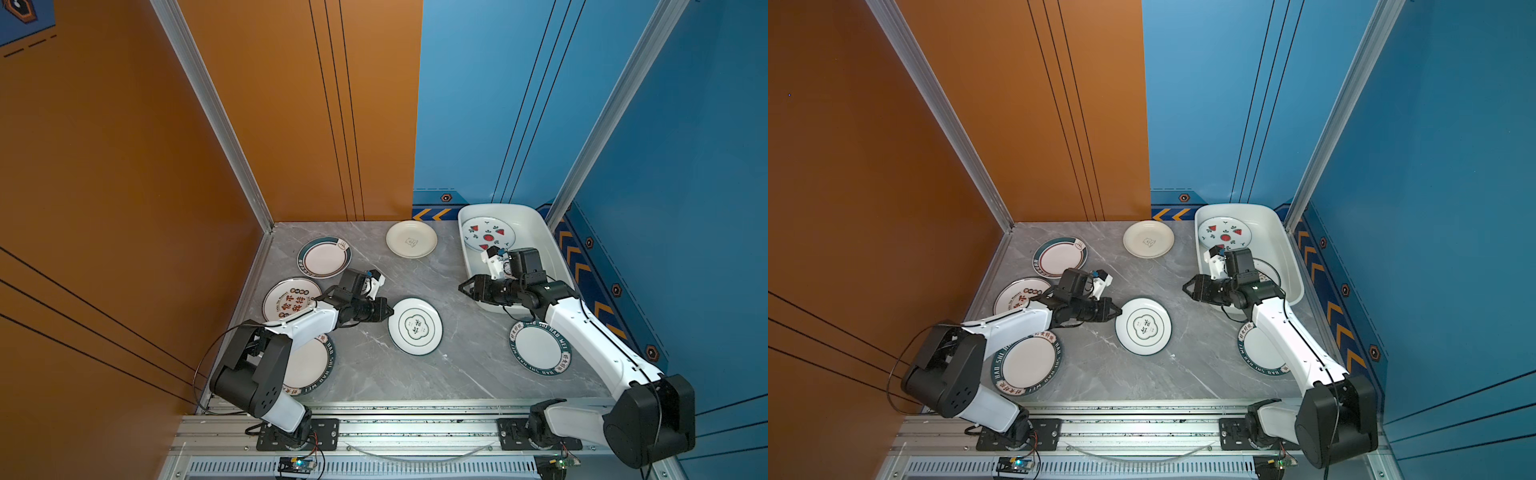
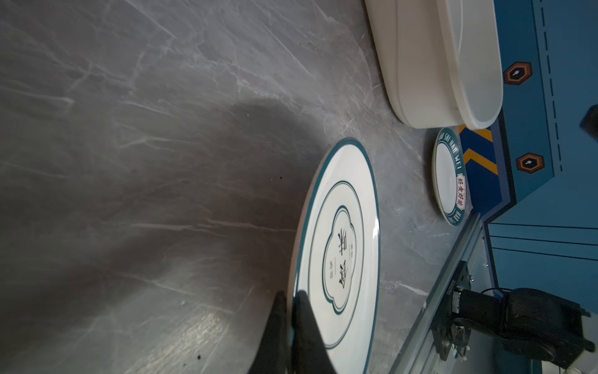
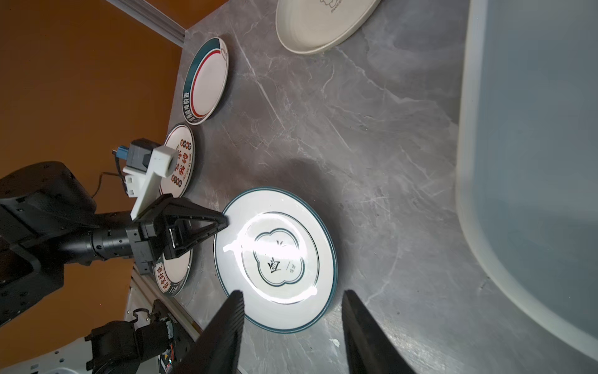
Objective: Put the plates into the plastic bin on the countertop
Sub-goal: 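Grasp the green-rimmed cloud-print plate edge with left gripper and tilt it up, then grasp the raised cloud-print plate edge with right gripper beside left gripper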
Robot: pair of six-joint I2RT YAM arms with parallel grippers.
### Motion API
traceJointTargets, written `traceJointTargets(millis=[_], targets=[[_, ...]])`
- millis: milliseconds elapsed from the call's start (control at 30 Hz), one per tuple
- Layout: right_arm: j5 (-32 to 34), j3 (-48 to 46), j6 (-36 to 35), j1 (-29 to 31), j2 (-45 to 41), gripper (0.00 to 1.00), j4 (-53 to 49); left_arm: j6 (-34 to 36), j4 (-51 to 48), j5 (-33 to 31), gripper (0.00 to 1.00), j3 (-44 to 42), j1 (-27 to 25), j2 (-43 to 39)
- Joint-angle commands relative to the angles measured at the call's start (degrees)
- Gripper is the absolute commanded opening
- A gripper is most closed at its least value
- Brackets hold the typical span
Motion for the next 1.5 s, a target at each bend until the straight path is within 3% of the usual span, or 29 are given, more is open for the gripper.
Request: traceJointTargets(millis=[0, 233, 667, 1033, 1200, 1467], targets=[[-2.2, -2.6, 0.2, 2.1, 0.8, 0.53, 5.0, -0.4, -1.3, 4.1, 0.00, 2.6, 1.6, -2.7], [-2.3, -5.4, 1.5, 6.2, 4.0, 0.60, 10.8, -2.4, -1.9, 6.6, 0.00, 3.5, 3.9, -6.3], [-6.3, -6.6, 4.3, 8.2, 8.3, 0.62, 18.9, -5.1, -2.0, 10.8, 0.00, 4.9, 7.5, -11.6], [-11.3, -8.0, 12.8, 10.1, 12.2, 0.61, 32.4, -7.3, 0.9, 11.7, 0.00, 5.3, 7.6, -11.5], [-12.4, -8.2, 17.1, 10.7, 13.9, 0.53, 38.2, -7.8, 1.9, 11.7, 0.00, 5.1, 7.5, -11.0], [-14.4, -8.5, 24.9, 11.1, 16.6, 0.29, 48.1, -7.6, 2.5, 11.1, 0.00, 4.7, 7.2, -10.2]])
